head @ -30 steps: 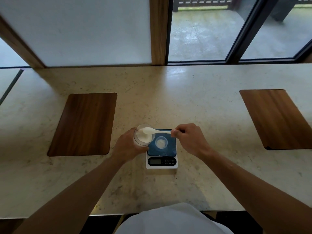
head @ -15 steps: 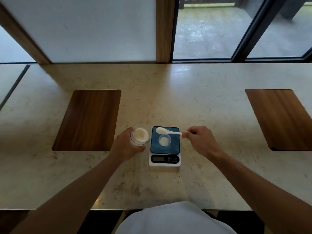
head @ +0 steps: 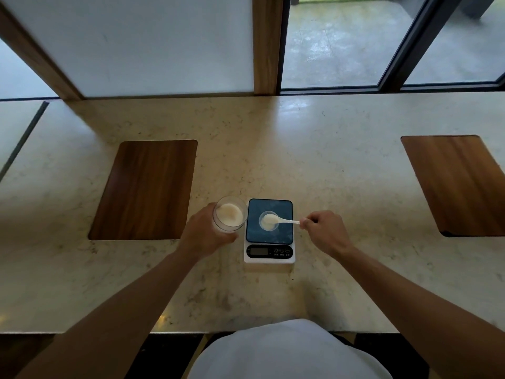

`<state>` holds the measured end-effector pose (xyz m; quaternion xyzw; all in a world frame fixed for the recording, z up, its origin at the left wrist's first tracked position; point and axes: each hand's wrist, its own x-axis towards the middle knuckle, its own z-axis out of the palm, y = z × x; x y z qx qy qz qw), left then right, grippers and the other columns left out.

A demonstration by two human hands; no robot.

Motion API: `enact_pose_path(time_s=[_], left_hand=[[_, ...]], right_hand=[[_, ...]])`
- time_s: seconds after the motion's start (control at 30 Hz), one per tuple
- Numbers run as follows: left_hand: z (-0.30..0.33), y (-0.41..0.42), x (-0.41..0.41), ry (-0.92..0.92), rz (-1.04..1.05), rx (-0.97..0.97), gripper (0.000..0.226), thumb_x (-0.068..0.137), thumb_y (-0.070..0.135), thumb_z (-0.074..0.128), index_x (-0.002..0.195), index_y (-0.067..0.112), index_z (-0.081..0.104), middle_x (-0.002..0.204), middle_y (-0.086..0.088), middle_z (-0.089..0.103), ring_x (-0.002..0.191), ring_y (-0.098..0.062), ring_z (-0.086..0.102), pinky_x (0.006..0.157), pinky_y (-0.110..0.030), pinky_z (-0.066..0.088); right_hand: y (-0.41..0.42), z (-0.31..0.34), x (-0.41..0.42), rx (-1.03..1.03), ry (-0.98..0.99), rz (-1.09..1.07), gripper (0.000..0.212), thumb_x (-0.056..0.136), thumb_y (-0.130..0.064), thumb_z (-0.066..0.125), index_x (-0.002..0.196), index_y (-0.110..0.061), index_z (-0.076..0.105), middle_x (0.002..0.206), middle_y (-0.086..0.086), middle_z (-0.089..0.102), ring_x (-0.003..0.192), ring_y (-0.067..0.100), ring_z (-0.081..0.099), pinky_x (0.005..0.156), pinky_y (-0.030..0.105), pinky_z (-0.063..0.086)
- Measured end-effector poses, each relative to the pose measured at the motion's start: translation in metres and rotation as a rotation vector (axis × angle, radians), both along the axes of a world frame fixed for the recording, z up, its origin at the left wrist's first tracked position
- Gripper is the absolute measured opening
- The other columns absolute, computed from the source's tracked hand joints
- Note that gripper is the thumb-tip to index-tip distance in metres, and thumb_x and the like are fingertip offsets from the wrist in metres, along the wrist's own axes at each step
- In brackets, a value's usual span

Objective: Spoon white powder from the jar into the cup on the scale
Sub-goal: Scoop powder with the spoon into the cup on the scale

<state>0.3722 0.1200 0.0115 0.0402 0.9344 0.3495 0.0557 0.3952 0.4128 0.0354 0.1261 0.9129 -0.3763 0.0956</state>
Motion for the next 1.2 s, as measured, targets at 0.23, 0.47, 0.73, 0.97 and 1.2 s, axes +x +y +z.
enact_pose_path(time_s=[0.23, 0.47, 0.73, 0.97, 1.2], left_hand=[[0.0, 0.002, 0.0, -0.006, -0.011, 0.016, 0.083, 0.055, 0.055, 0.086, 0.128, 0.03, 0.053, 0.113, 0.012, 0.064, 0.096, -0.009, 0.059, 0.078, -0.025, 0.046], [0.003, 0.001, -0.001, 0.01, -0.017, 0.02, 0.082, 0.056, 0.049, 0.088, 0.127, 0.026, 0.055, 0.113, 0.009, 0.065, 0.095, -0.011, 0.06, 0.078, -0.024, 0.044], [0.005, 0.005, -0.002, 0.005, -0.018, 0.027, 0.079, 0.056, 0.043, 0.09, 0.125, 0.024, 0.057, 0.108, 0.011, 0.063, 0.092, -0.01, 0.059, 0.075, -0.022, 0.043], [0.006, 0.008, -0.003, 0.011, -0.029, 0.03, 0.079, 0.058, 0.046, 0.09, 0.126, 0.027, 0.056, 0.107, 0.017, 0.059, 0.093, -0.008, 0.058, 0.076, -0.018, 0.041], [0.005, 0.01, -0.004, 0.0, -0.047, 0.02, 0.081, 0.058, 0.047, 0.09, 0.128, 0.026, 0.055, 0.114, 0.009, 0.065, 0.094, -0.008, 0.059, 0.079, -0.023, 0.043]], right_hand=[[-0.006, -0.004, -0.003, 0.063, 0.002, 0.016, 0.025, 0.093, -0.019, 0.058, 0.085, -0.005, 0.077, 0.058, -0.005, 0.059, 0.047, 0.006, 0.049, 0.047, 0.018, 0.032], [-0.011, -0.007, -0.007, 0.108, 0.013, 0.027, 0.026, 0.094, -0.022, 0.058, 0.086, -0.007, 0.077, 0.064, 0.001, 0.065, 0.051, 0.01, 0.055, 0.051, 0.02, 0.04], [-0.011, -0.005, -0.008, 0.152, 0.064, 0.056, 0.024, 0.094, -0.021, 0.059, 0.088, -0.006, 0.077, 0.063, -0.001, 0.063, 0.049, 0.005, 0.052, 0.048, 0.017, 0.035], [-0.009, -0.001, -0.008, 0.195, 0.114, 0.094, 0.024, 0.094, -0.021, 0.06, 0.087, -0.006, 0.077, 0.064, -0.002, 0.061, 0.05, 0.003, 0.051, 0.05, 0.017, 0.035], [-0.009, 0.004, -0.006, 0.225, 0.153, 0.138, 0.023, 0.093, -0.019, 0.06, 0.084, -0.006, 0.076, 0.071, 0.007, 0.071, 0.055, 0.012, 0.058, 0.057, 0.025, 0.048]])
